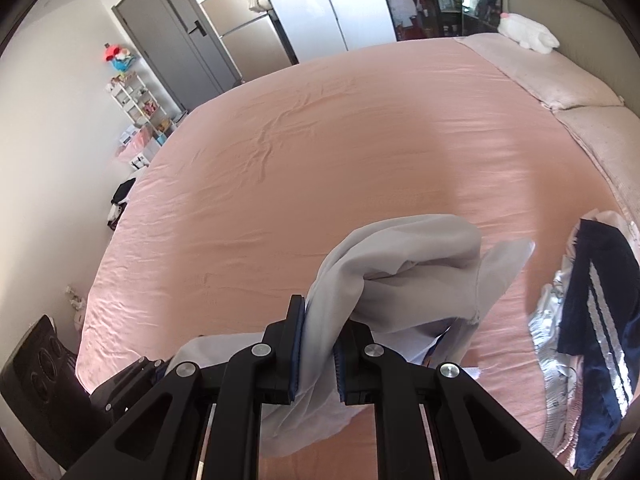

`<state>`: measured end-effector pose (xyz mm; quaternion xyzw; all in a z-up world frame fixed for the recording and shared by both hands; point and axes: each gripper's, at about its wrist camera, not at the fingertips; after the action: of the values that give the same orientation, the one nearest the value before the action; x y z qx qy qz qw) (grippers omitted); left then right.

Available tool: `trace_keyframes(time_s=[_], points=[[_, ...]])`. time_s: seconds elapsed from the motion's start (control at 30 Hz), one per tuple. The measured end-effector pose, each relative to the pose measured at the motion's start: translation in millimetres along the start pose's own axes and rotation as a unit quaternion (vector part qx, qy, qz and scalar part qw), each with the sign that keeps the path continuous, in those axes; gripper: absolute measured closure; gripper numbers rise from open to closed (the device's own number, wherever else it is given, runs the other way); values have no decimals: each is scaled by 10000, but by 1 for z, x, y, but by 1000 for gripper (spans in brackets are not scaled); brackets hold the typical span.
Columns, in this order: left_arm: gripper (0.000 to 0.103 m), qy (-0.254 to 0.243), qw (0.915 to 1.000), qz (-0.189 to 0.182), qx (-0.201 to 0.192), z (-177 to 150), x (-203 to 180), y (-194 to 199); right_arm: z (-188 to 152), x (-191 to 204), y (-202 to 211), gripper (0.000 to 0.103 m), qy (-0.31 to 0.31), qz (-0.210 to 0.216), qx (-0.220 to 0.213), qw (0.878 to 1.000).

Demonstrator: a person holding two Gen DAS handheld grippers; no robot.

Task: Fold clothes
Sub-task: 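Carry the shirt to the open bed area and lower it with both grippers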

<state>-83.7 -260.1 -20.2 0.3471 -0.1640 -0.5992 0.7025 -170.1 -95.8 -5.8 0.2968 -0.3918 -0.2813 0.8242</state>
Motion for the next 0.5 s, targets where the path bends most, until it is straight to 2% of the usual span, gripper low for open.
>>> trace_keyframes(time_s=[0.23,0.5], points=[[79,283,9994,110,191,-17,33,-7,4,35,-36,92,295,133,242,9992],[79,543,9977,246,330,-34,63,-6,4,72,-68,92,576,542,425,9960]])
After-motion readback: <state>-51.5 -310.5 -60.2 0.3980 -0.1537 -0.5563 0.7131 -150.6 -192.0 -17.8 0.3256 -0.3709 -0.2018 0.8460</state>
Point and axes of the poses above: each gripper's, at about its wrist camera, not at the fingertips, and y roughly against the way its jaws point, x to its left, z to its top, and after that the axes turned 13 degrees about z, right-handed
